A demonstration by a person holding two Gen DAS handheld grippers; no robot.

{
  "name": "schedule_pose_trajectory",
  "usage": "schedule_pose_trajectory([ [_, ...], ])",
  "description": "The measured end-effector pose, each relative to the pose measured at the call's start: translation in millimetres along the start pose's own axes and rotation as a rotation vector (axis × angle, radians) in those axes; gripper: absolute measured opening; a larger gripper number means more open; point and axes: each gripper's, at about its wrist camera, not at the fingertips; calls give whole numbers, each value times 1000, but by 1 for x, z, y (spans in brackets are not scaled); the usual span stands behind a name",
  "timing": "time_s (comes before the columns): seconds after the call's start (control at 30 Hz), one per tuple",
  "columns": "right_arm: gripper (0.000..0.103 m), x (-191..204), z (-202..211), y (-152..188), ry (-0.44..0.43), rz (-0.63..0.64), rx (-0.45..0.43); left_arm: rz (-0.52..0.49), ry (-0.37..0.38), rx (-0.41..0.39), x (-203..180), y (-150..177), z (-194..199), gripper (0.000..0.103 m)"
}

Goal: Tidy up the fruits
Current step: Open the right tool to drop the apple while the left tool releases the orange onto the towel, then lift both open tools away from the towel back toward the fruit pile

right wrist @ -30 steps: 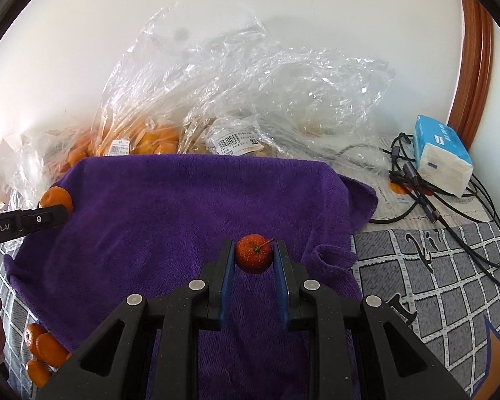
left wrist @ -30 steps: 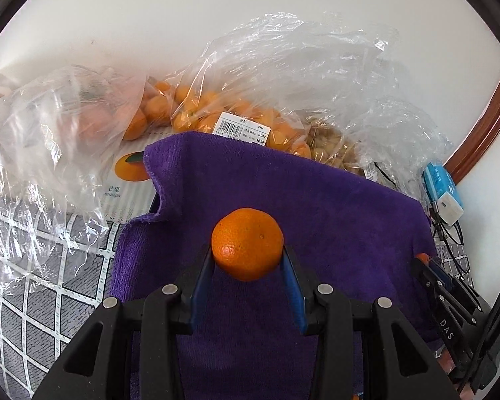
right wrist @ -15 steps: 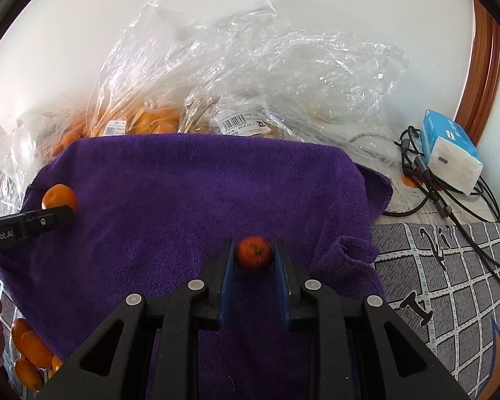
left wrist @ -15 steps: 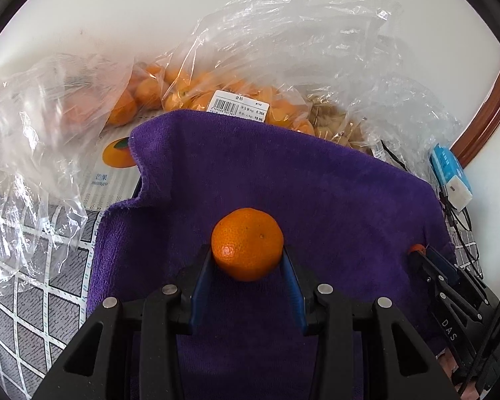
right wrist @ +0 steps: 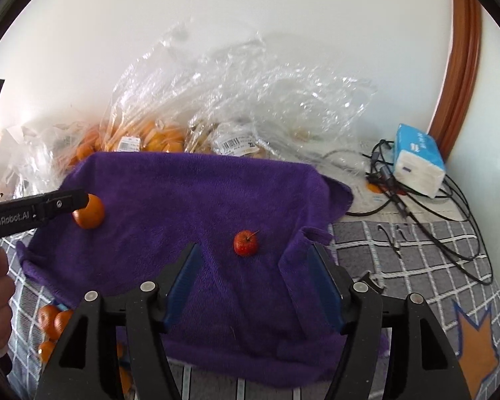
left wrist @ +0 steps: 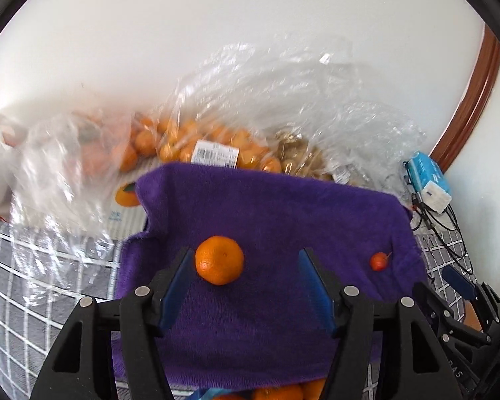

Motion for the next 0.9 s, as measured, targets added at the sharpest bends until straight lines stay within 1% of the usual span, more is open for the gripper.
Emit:
schedule_pose_trajectory([
  [0.13, 66, -6, 35, 7, -5, -21, -24, -26, -14, -59, -3, 9, 35, 62],
  [0.23, 66, -6, 55, 15, 17, -13, -36, -34, -20, -58, 0, 20, 56, 62],
  [0.3, 66, -5, 67, 23, 32, -19, -58, -22, -25, -78, 4, 31, 72, 62],
  [0.37, 66, -5, 76, 32, 28, -34, -65, -9, -42, -101, 9, 42, 86, 62],
  [0.47, 66, -5, 84, 46, -9, -62, -37, 11, -38, -73, 17, 59, 101, 62],
  [0.53, 66, -4, 86, 55, -32, -68, -23, 15, -51, -77, 21, 72, 110, 62],
  [0.63, 66, -1, 93, 69, -27, -58, -32, 11, -80, -87, 26, 92, 121, 62],
  [0.73, 65, 1, 95, 78, -71, -52, -18, 6, -73, -62, 34, 110, 125, 62],
  [0.77, 64, 1, 95, 81, -85, -58, -12, 3, -77, -52, 37, 114, 125, 62],
  [0.83, 60, 3, 95, 87, -113, -65, -1, 28, -98, -40, 44, 123, 125, 62],
  [0.9, 59, 7, 95, 93, -133, -64, 4, 71, -94, -25, 56, 132, 124, 62],
])
Point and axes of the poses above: each gripper's, at about its wrist camera, not at the fingertips, and z roughly against the way its jaws point, x to its left, y to its underside, and after that the axes turned 1 degree about -y, right-handed
